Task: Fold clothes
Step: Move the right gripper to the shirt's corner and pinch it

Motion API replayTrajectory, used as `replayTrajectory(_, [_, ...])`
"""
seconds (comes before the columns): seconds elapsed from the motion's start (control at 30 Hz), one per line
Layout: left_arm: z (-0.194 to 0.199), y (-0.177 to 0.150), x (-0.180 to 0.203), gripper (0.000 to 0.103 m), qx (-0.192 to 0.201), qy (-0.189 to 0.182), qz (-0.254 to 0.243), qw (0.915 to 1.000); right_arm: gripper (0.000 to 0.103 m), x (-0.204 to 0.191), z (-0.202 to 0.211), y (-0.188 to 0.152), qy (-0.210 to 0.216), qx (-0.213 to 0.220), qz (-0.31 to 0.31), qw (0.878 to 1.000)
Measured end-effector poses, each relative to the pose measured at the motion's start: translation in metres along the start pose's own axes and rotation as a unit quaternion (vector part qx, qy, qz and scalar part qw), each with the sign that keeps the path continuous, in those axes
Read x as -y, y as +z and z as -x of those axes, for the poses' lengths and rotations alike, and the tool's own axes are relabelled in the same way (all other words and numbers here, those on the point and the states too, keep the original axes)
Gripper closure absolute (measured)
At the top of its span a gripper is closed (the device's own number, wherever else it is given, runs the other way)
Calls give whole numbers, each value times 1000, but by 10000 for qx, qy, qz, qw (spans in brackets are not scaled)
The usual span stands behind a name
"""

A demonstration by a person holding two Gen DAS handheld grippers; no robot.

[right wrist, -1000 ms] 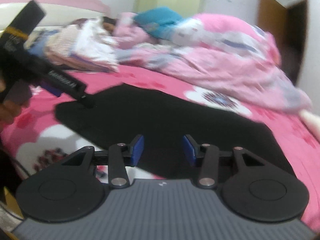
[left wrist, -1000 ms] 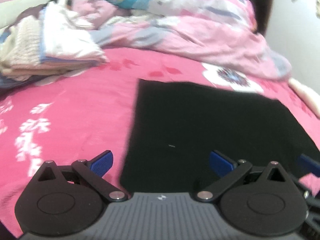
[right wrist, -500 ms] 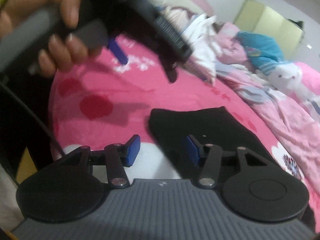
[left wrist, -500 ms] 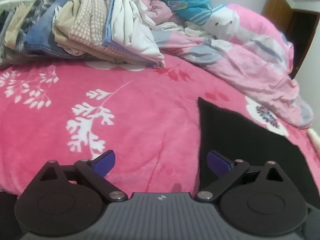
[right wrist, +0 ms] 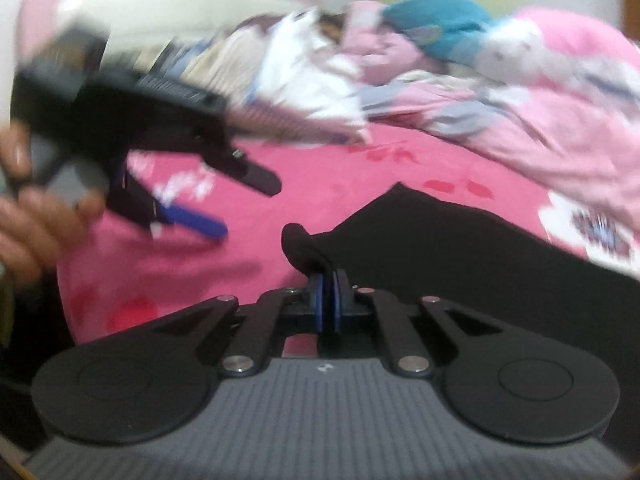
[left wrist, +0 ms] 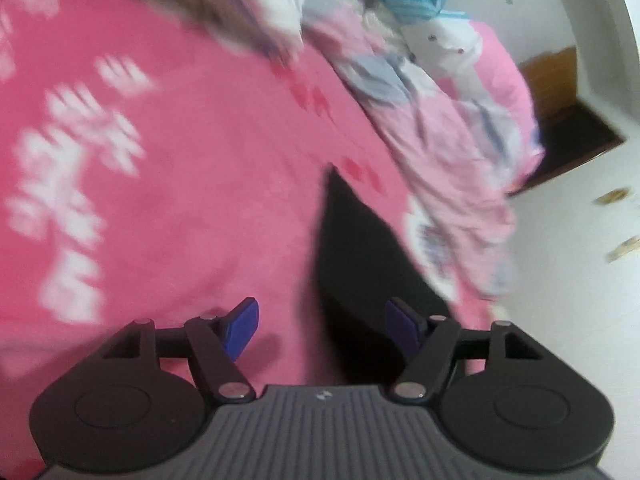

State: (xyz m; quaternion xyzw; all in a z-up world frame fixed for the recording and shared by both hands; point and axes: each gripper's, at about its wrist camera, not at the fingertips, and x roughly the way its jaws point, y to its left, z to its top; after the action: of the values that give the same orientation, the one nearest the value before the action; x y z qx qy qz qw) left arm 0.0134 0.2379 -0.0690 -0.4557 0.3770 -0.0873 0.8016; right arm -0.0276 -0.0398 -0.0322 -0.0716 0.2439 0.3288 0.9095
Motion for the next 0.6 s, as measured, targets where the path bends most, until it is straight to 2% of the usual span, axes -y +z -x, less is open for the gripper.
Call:
replayTrajectory(0.07, [-15, 7, -2, 23, -256, -272, 301, 9988, 100, 9, 7, 2, 3, 103, -281, 9996])
replayTrajectory(0.13, [-31, 12, -3, 22, -421, -283, 381, 9980, 100, 16, 12, 5, -15, 207, -451, 9988])
replayTrajectory(0.4, [-100, 42, 0, 22, -1125, -405, 540, 9914, 100, 19, 4, 16, 22, 375, -365, 9986])
replayTrajectory(0.6, [-137, 69, 10, 23, -1364, -402, 444, 9888, 100, 12, 5, 15, 118, 409, -220, 9989])
